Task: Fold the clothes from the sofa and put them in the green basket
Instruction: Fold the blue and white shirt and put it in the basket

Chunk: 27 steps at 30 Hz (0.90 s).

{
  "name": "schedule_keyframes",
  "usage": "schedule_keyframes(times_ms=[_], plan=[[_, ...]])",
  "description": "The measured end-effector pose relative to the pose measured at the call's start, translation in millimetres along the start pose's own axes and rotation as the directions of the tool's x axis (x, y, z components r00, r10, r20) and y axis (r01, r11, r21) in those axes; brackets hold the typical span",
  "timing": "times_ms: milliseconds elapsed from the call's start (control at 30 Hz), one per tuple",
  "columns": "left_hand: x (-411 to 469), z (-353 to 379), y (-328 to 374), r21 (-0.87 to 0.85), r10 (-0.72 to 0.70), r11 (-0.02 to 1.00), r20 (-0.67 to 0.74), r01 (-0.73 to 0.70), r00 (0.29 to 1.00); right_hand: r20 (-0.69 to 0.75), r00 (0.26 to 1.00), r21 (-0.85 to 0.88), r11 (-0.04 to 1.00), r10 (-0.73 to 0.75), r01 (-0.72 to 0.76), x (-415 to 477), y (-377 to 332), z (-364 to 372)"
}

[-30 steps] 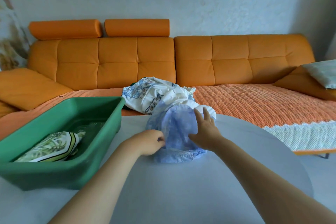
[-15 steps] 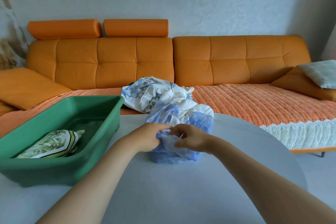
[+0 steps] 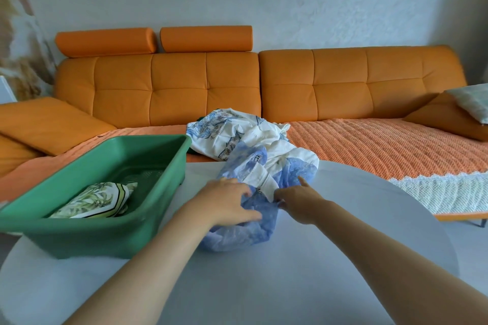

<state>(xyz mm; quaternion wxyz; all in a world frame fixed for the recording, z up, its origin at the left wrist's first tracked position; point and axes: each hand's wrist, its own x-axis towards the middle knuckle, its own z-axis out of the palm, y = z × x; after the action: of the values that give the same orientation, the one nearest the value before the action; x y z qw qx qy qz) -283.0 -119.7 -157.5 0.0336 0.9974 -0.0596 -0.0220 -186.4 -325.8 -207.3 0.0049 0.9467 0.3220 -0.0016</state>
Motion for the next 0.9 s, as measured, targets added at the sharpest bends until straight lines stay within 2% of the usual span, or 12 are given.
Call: schedule_keyframes(times_ms=[100,233,300,367,433,467,500,567,600,667,800,900], plan=[[2,18,19,-0.250,0.131,0.964,0.160,-0.088,0.978,-0.058,0.996,0.052,0.997,0.065,-0.062,1,-8,-8],[8,15,9,0.190,0.026,0.980,0.170,-0.059,0.985,0.122,0.992,-0.037,0.999,-0.026,0.031,-5,-24,-22],[8,1,-1,0.390,-0.150,0.917,0.140,0.084,0.979,0.239,0.966,0.249,0.968,-0.099,0.038,-11,-32,-24],[5,-9,-8,0.486,-0.330,0.852,0.207,0.196,0.921,0.330,0.925,0.570,0.821,-0.189,-0.036,-16,-40,-29],[2,-12,-10,0.470,-0.421,0.845,0.292,0.255,0.859,0.306,0.941,0.747,0.649,-0.146,-0.143,-12,-38,-31],[2,-12,-10,0.405,-0.424,0.867,0.291,0.291,0.857,0.250,0.966,0.748,0.647,-0.067,-0.149,-10,-34,-32],[2,-11,-8,0.317,-0.402,0.894,0.249,0.318,0.881,0.164,0.986,0.665,0.737,0.014,-0.121,-9,-27,-33],[5,-9,-3,0.199,-0.269,0.947,0.063,0.252,0.961,0.032,0.997,0.308,0.948,0.070,-0.077,-9,-9,-28],[9,-5,1,0.167,-0.182,0.969,-0.027,0.184,0.983,0.041,0.997,0.192,0.979,0.058,-0.065,-11,-2,-23],[17,6,9,0.079,-0.060,0.995,-0.049,0.063,0.997,0.162,0.985,0.159,0.984,0.053,-0.079,-16,7,-16],[27,32,11,0.083,-0.105,0.993,0.210,0.090,0.972,0.261,0.964,0.032,0.998,0.052,-0.062,-17,7,-16],[33,32,6,0.002,-0.134,0.991,0.136,0.135,0.982,0.311,0.950,-0.006,1.000,0.014,-0.012,-21,-4,-28]])
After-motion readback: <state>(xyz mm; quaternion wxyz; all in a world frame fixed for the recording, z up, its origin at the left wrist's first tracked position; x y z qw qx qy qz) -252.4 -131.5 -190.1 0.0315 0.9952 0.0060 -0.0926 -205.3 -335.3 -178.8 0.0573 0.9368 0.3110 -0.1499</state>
